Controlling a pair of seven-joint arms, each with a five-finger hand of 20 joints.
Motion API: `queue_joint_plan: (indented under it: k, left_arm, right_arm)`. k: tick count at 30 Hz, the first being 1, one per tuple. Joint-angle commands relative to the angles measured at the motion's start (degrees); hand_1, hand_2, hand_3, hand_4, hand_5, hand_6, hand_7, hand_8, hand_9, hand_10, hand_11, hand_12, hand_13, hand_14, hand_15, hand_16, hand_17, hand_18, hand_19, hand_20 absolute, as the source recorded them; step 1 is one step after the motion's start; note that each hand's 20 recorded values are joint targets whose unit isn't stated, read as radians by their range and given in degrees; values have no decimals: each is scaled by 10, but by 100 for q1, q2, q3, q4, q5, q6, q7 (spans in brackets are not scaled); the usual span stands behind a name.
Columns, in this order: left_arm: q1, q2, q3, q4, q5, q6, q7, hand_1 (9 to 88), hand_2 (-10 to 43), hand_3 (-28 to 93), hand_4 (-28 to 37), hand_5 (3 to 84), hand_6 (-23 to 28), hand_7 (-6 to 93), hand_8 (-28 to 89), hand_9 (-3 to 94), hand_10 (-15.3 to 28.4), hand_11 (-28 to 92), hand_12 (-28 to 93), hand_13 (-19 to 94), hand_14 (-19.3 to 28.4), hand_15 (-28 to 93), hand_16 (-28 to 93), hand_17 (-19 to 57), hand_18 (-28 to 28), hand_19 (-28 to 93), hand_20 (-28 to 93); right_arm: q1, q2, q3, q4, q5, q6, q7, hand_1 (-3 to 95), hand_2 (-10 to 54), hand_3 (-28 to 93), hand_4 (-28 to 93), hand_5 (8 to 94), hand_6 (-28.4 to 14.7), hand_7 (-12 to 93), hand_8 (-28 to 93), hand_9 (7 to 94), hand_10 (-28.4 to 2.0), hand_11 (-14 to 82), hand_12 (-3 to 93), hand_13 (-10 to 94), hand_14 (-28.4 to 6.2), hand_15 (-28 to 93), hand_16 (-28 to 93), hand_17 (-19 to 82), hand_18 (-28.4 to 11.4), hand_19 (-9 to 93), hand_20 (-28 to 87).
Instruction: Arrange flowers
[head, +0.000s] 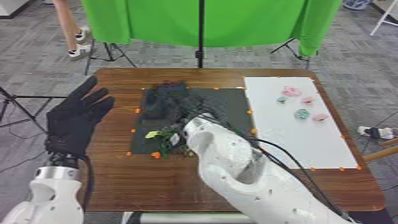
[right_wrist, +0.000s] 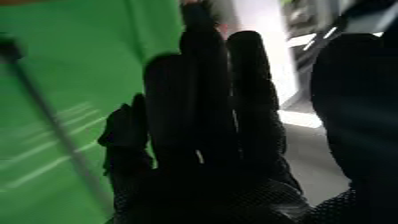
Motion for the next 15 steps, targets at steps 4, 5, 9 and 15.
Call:
queue_joint_plan:
  k: [4, 5, 9, 15]
  left_arm:
    - [407, -134, 132, 120, -277, 159, 290, 252, 77, 797, -216, 396, 99, 132, -98, 369, 207, 258, 112, 272, 277, 549, -87, -80, 284, 601, 49]
    - [409, -138, 133, 114, -275, 157, 287, 253, 77, 795, -217, 396, 98, 131, -97, 369, 207, 258, 112, 272, 277, 548, -87, -80, 284, 601, 49]
    - [463, -68, 142, 67, -299, 203, 396, 252, 76, 797, -218, 395, 97, 130, -97, 368, 205, 256, 112, 272, 276, 547, -86, -80, 284, 600, 50]
    - [419, -90, 135, -14, -169, 77, 306, 252, 76, 796, -217, 394, 96, 131, -97, 368, 205, 257, 113, 271, 277, 548, -86, -80, 284, 600, 50]
  right_arm:
    - [-784, 2419, 1356, -95, 537, 1428, 1491, 318, -95, 786, -283, 611, 14, 168, -136, 603, -166, 340, 138, 481, -163, 767, 106, 148, -241, 852, 612]
    - [-858, 2577, 1464, -83, 561, 1479, 1586, 318, -95, 787, -283, 606, 15, 170, -136, 598, -167, 331, 138, 476, -163, 765, 103, 148, -241, 852, 612]
    - [-821, 2962, 1588, 142, 639, 1782, 1996, 315, -95, 790, -283, 588, 14, 176, -138, 578, -173, 308, 139, 464, -165, 763, 96, 146, -240, 853, 612]
    - [-598, 3410, 1157, 638, 392, 1658, 2513, 317, -95, 794, -283, 587, 15, 183, -142, 567, -177, 296, 141, 459, -165, 763, 89, 146, -240, 853, 610]
